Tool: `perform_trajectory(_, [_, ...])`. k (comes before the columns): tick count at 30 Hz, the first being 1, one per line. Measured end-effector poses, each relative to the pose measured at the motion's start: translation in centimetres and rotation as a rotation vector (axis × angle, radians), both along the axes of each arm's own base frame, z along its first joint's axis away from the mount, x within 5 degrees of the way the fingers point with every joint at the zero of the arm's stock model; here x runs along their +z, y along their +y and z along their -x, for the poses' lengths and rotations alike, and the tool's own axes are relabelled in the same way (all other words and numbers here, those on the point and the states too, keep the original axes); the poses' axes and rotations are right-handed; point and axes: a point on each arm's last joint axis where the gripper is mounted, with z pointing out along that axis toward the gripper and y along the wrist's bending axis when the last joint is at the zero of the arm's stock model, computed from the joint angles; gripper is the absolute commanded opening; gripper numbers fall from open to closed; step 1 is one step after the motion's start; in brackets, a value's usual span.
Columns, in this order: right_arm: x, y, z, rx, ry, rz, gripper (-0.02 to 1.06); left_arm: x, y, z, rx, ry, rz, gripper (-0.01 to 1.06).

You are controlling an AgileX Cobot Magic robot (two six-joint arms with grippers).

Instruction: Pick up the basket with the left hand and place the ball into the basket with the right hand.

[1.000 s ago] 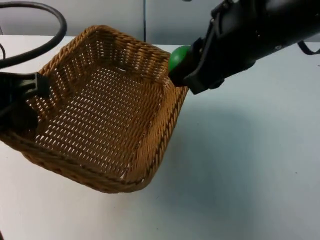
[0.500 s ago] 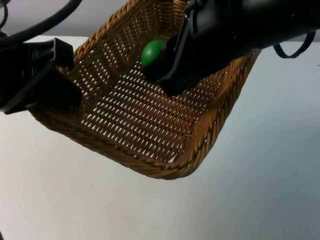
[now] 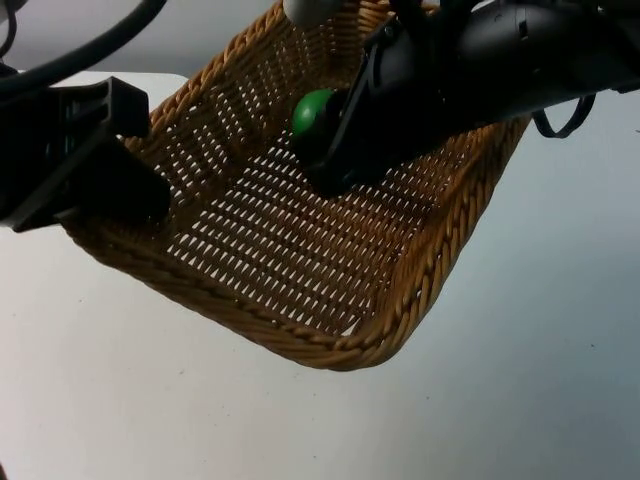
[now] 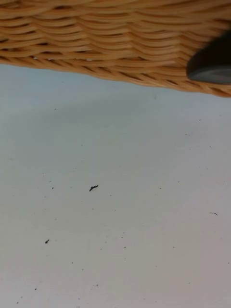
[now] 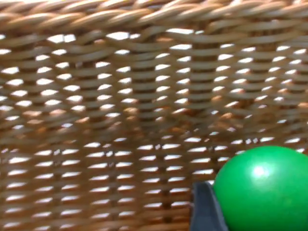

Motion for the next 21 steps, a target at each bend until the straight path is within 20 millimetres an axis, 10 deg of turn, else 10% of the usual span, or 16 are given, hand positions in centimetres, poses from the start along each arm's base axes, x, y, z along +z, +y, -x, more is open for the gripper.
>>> perform_trajectory(10, [0.0,0.0,-0.1,-0.051,0.024,-0.042,0.72,0.0,0.0,0.0,-0.002,0.001,0.001,0.0])
perform_trajectory(21, [2.4,1.2,-0.7,-0.026,0.04,-0.122,0.72,0.0,0.0,0.0,-0.002,0.001,0.001,0.0])
